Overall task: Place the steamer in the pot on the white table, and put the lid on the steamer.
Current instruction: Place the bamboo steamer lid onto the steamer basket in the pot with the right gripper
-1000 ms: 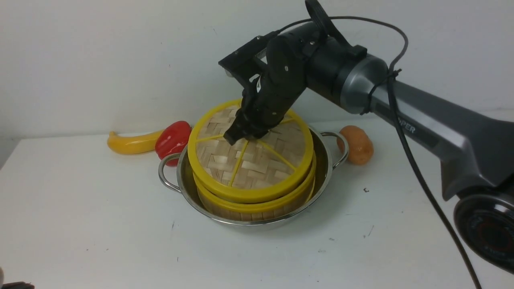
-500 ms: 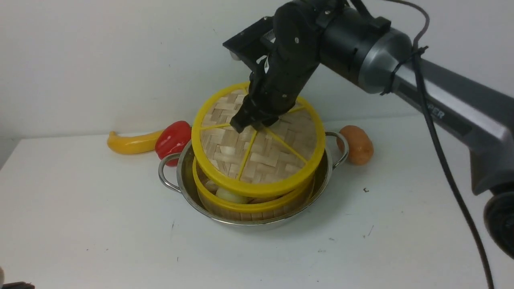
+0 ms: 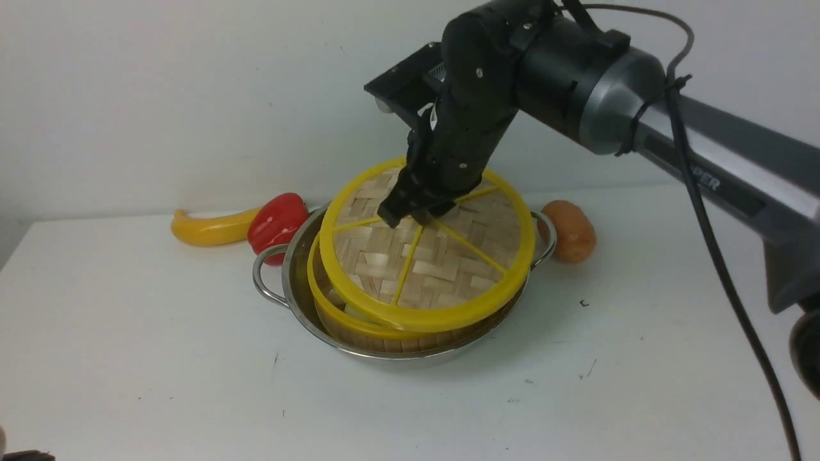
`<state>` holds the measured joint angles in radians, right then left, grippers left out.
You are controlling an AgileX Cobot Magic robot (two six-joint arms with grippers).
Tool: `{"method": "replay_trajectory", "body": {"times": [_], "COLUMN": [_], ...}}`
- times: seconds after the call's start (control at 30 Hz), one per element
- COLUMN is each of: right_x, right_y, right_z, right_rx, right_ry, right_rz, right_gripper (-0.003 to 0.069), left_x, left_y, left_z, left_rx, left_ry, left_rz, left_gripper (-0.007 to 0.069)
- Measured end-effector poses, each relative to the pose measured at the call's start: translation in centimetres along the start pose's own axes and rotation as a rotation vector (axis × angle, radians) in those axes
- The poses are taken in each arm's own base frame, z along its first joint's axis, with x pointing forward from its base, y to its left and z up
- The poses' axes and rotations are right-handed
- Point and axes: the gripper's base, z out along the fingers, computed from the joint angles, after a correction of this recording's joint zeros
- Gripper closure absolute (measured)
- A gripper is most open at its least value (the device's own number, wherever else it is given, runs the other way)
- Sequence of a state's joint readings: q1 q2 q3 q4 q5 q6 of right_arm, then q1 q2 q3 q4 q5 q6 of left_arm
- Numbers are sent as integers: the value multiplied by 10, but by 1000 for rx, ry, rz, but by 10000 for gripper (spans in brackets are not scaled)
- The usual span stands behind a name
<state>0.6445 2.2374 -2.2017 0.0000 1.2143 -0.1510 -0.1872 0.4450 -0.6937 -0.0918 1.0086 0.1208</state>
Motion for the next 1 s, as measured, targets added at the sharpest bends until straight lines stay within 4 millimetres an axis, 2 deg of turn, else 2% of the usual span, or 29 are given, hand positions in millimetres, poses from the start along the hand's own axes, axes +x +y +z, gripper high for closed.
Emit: {"method": "replay_trajectory", "body": {"times": [0.13,0.37,0.77,1.0], "right_x": [-2,2,-3,0], "right_y": [0,2,4,5], "right_z": [2,25,26,41], "right_rx": [4,-12,-39,-41], "right_ry": [-28,3,-48,-32], "right_rz": [0,-9,-24,-23], "right_gripper": [518,518,518,518], "left_x": [0,0,0,0], "left_y": [0,0,0,0], "left_z": [0,0,0,0], "left_rx": [0,0,0,0], "left_ry": [0,0,0,0], "left_rz": [0,-1,-1,-1], "left_gripper": [624,624,624,624]}}
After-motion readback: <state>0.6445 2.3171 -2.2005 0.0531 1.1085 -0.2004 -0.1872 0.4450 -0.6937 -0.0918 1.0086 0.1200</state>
